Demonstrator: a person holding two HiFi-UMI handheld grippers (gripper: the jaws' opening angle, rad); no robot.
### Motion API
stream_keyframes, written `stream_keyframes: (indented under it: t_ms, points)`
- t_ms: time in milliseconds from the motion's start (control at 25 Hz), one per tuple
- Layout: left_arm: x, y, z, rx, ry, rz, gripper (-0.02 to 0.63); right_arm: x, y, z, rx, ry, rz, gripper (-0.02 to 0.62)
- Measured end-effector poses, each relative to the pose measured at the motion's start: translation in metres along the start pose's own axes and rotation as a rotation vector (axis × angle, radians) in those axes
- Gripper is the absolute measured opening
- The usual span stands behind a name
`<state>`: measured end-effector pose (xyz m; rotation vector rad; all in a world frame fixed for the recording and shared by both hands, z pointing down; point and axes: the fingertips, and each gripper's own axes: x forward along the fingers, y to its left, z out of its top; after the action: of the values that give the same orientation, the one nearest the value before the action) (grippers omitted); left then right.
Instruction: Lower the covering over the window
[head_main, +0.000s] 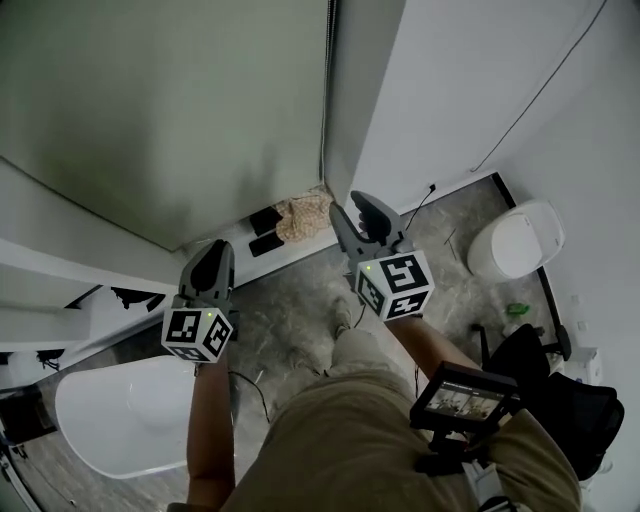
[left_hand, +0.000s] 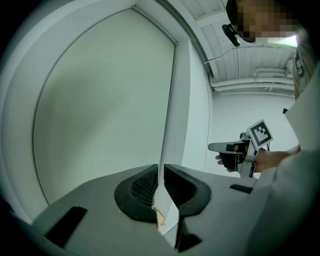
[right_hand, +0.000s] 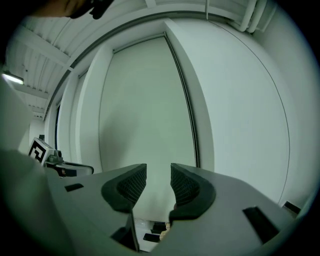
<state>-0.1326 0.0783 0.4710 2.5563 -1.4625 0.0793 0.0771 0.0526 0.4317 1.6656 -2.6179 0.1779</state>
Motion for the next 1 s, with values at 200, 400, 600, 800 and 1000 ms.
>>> stream_keyframes:
  t_ms: [200,400,600,800,1000]
  points:
    - [-0.006,0.019,-0.027,-0.017,0.039,0.023,0.051,-0.005,0.006,-0.031,0.029,0.043,0.001,0.156]
    - [-0.017,0.036,-0.028,-0.027,0.036,0.068,0.051,-0.005,0.008,-0.030,0.029,0.041,0.010,0.156]
    - [-0.006,0.012,-0.019,0.000,0.031,0.077,0.051,-0.023,-0.019,-0.018,0.028,0.012,0.012,0.156]
    - [0.019,-0.002,-0.017,0.010,0.038,0.085,0.051,-0.023,-0.048,-0.018,0.040,0.003,0.019,0.156]
    - [0.065,-0.025,-0.018,0.024,0.059,0.097,0.051,-0.013,-0.099,-0.021,0.053,0.005,0.034,0.156]
